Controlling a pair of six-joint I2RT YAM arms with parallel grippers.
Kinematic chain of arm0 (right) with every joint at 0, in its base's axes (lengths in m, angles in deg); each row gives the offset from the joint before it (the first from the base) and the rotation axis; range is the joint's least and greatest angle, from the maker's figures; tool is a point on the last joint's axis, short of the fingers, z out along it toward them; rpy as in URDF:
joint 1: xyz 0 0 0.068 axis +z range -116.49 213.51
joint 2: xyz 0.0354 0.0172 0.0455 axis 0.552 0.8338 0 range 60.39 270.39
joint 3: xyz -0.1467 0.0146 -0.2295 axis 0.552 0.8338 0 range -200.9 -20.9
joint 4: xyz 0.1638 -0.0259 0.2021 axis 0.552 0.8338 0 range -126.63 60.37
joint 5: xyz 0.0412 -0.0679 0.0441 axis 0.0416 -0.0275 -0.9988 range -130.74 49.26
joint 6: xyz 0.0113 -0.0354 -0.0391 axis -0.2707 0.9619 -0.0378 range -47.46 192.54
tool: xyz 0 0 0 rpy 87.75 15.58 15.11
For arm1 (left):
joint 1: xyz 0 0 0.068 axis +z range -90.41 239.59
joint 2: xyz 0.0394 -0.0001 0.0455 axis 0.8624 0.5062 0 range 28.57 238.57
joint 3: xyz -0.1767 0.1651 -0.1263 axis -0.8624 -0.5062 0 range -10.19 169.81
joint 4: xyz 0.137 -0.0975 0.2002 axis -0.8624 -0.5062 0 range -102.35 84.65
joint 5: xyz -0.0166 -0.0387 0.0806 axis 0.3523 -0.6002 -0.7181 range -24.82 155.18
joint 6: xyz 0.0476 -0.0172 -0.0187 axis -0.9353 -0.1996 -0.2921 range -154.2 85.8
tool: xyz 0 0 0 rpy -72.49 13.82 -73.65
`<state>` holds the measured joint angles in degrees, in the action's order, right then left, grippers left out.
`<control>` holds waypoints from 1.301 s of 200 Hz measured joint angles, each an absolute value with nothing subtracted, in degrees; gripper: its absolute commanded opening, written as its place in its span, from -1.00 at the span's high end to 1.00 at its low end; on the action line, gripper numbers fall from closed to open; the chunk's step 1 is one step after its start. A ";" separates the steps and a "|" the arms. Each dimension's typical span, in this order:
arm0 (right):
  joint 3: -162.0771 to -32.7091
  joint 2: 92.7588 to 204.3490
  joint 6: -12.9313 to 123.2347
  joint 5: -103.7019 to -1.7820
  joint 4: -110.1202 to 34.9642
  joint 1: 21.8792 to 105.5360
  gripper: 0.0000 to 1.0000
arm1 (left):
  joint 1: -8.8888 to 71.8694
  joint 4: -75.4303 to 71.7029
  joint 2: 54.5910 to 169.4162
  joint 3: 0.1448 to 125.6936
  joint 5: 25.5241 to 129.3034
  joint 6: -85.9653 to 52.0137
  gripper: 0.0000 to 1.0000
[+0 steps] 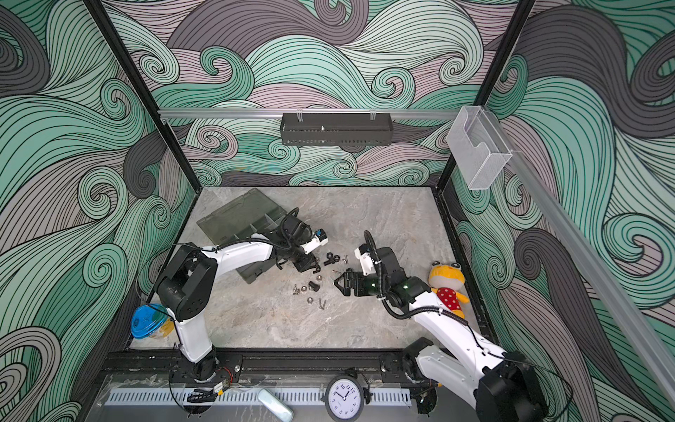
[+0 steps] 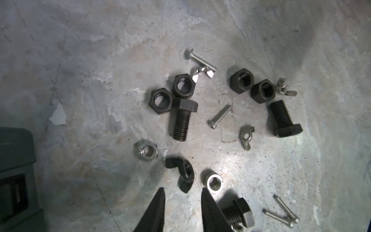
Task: Sort the screws and nuts into containers
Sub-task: Pick up the nut at the center of the table.
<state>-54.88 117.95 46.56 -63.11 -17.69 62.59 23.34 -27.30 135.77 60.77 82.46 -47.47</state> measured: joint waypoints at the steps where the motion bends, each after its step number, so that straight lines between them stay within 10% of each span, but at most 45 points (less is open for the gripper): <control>1: -54.88 117.95 46.56 -63.11 -17.64 62.56 -0.99 | 23.32 -27.34 135.82 60.80 82.44 -47.34 0.32; 175: -54.88 118.30 47.28 -63.90 -16.81 60.99 -0.99 | 21.57 -29.84 143.90 65.82 79.84 -37.97 0.41; 260: -54.88 118.28 47.43 -63.90 -16.62 60.79 -0.99 | 21.20 -31.67 144.58 67.90 79.99 -37.66 0.80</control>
<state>-54.88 118.28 47.43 -63.90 -16.62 60.79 21.20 -31.67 144.58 67.90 79.99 -37.66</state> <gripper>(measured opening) 0.996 0.110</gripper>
